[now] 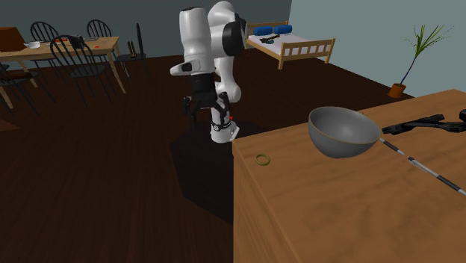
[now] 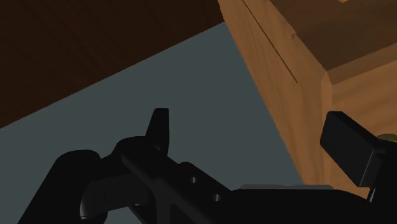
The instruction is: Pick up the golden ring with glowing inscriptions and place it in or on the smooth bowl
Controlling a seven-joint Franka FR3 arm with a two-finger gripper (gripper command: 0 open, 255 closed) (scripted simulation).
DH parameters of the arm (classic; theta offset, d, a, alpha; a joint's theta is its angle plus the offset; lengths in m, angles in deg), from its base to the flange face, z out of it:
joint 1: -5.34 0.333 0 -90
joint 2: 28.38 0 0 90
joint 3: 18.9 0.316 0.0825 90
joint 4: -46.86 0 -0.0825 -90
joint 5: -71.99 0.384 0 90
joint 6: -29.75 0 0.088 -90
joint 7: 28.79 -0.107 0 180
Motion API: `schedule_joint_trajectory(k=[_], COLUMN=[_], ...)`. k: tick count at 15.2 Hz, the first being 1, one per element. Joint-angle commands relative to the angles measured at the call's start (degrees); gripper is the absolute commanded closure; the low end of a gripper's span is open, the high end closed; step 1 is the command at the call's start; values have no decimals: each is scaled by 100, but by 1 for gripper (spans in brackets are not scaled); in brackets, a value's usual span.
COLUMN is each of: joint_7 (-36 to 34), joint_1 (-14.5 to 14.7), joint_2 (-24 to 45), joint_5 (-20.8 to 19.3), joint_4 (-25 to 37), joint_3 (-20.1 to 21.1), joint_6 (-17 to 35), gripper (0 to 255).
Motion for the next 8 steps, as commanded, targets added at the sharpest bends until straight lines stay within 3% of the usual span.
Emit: schedule_joint_trajectory(k=[1,8], joint_7=[-25,-131], joint_1=[103,386], joint_2=[231,978], joint_5=[44,12], joint_4=[134,697], joint_3=[173,740], joint_6=[252,942], gripper=[0,0])
